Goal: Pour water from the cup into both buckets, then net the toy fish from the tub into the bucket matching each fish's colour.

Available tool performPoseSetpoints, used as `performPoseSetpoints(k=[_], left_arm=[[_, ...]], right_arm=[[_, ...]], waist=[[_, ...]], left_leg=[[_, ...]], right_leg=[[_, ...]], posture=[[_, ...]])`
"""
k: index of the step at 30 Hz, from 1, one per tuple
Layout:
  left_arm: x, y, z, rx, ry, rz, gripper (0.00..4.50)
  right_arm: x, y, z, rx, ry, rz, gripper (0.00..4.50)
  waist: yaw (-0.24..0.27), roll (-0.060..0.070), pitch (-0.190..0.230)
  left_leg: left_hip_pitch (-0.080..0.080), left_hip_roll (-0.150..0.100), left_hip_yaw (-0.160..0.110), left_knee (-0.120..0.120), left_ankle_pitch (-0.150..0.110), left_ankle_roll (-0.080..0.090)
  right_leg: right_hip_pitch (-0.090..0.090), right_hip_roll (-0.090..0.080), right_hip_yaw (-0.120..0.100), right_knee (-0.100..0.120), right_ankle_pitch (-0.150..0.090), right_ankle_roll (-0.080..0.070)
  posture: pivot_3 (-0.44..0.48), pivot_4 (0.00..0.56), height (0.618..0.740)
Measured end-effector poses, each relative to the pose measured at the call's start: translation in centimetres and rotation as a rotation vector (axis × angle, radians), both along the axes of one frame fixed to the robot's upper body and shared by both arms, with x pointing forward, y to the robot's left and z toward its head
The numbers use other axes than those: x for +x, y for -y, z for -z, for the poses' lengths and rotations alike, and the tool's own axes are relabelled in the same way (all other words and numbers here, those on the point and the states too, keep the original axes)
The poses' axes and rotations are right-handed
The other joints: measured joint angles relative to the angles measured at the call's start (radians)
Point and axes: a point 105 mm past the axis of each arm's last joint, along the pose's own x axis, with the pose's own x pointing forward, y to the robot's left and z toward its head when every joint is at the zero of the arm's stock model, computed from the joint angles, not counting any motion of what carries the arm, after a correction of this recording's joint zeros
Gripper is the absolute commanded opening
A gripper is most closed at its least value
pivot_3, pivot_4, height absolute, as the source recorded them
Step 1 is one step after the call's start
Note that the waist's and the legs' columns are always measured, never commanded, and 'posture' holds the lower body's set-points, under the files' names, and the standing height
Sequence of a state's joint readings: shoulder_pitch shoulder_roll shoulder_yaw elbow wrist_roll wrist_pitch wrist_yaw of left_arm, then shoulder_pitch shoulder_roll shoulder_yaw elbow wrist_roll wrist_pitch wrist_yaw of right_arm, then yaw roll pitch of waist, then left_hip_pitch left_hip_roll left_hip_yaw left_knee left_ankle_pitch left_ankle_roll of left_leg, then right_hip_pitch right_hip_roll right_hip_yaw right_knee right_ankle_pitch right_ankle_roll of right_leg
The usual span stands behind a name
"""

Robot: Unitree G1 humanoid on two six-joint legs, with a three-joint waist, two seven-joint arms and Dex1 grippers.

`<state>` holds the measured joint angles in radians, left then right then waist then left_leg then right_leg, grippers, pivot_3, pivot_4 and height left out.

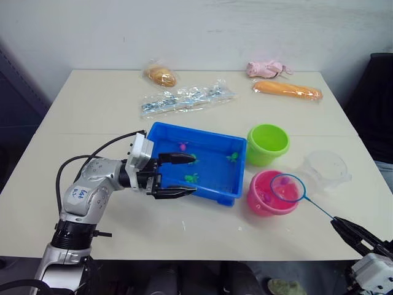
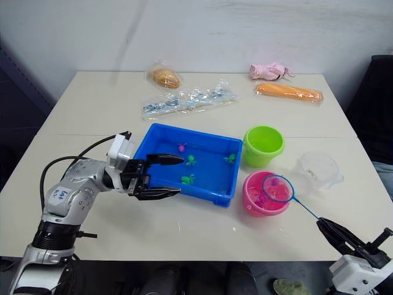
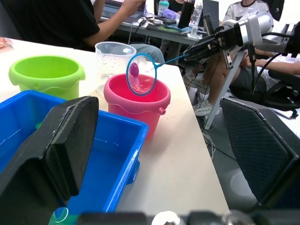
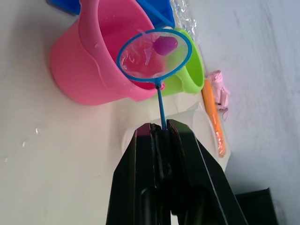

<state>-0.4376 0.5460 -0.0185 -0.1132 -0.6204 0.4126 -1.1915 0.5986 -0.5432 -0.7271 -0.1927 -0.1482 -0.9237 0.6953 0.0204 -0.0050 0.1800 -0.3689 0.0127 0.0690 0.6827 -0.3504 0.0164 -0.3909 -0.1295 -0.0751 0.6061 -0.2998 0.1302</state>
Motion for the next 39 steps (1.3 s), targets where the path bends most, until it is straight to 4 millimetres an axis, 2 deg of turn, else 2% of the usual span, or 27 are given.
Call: performPoseSetpoints(k=[5, 11, 18, 21, 24, 28, 30, 35, 39], left_arm=[[0.0, 0.0, 0.1, -0.003, -0.003, -0.006, 4.46], [0.0, 0.1, 0.1, -0.006, -0.002, -0.009, 4.46], [0.1, 0.1, 0.0, -0.006, -0.003, -0.013, 4.46], [0.1, 0.0, 0.1, -0.006, -0.003, -0.022, 4.46], [0.3, -0.5, 0.2, -0.007, -0.012, -0.049, 4.46], [0.5, -1.9, 0.6, -0.007, -0.028, -0.121, 4.46], [0.8, -3.0, 0.6, -0.016, -0.034, -0.182, 4.46], [1.2, -6.5, 0.4, -0.022, -0.032, -0.342, 4.46], [1.4, -8.6, 0.4, -0.044, -0.036, -0.466, 4.46]], right_arm=[[0.4, 0.4, -1.2, -0.152, 0.12, 0.007, 0.0], [0.2, 0.9, -1.0, -0.274, 0.146, -0.022, 0.0], [0.5, 2.1, -0.8, -0.266, 0.185, -0.009, 0.0], [0.4, 1.8, -0.8, -0.135, 0.16, -0.027, 0.0], [0.5, 0.8, -1.3, 0.039, 0.112, -0.052, 0.0], [2.7, -1.6, -5.9, 0.336, 0.154, -0.105, 0.0], [4.3, -3.3, -7.5, 0.481, 0.093, -0.164, 0.0], [8.6, -7.4, -8.4, 0.808, -0.154, -0.251, 0.0], [11.3, -11.0, -9.3, 0.873, -0.317, -0.303, 0.0]], waist=[[0.001, 0.0, 0.0], [-0.001, 0.0, 0.0], [-0.006, 0.0, 0.0], [-0.009, 0.0, 0.0], [-0.018, 0.0, 0.0], [-0.032, 0.001, 0.0], [-0.033, 0.0, 0.0], [-0.022, -0.001, 0.0], [-0.018, -0.001, 0.0]], left_leg=[[0.0, 0.0, 0.0, 0.0, 0.0, 0.0], [0.0, 0.0, 0.0, 0.0, 0.0, 0.0], [0.0, 0.0, 0.0, 0.0, 0.001, 0.0], [0.001, 0.0, 0.0, 0.0, 0.001, 0.0], [0.001, 0.001, -0.001, 0.0, 0.001, 0.0], [0.004, 0.002, -0.001, 0.001, 0.002, 0.0], [0.005, 0.003, -0.002, 0.001, 0.002, -0.001], [0.005, 0.003, -0.004, 0.001, 0.002, -0.001], [-0.002, 0.002, -0.006, 0.003, 0.002, -0.001]], right_leg=[[0.0, 0.0, 0.0, 0.0, 0.0, 0.0], [0.0, 0.0, 0.0, 0.0, 0.0, 0.0], [0.0, 0.0, 0.0, 0.0, 0.0, -0.001], [0.001, 0.0, 0.0, 0.0, 0.0, -0.001], [0.001, 0.0, 0.0, 0.002, 0.0, -0.001], [0.002, -0.001, 0.0, 0.003, 0.0, -0.001], [0.004, -0.001, 0.0, 0.003, -0.001, -0.001], [0.004, -0.003, -0.001, 0.004, -0.001, -0.003], [-0.001, -0.004, -0.003, 0.005, -0.001, -0.003]], posture=[[0.0, 0.15, 0.74], [0.0, 0.15, 0.74], [0.0, 0.15, 0.74], [0.0, 0.15, 0.74], [0.0, 0.15, 0.74], [0.0, 0.15, 0.74], [0.0, 0.15, 0.74], [0.0, 0.15, 0.74], [0.0, 0.15, 0.74]])
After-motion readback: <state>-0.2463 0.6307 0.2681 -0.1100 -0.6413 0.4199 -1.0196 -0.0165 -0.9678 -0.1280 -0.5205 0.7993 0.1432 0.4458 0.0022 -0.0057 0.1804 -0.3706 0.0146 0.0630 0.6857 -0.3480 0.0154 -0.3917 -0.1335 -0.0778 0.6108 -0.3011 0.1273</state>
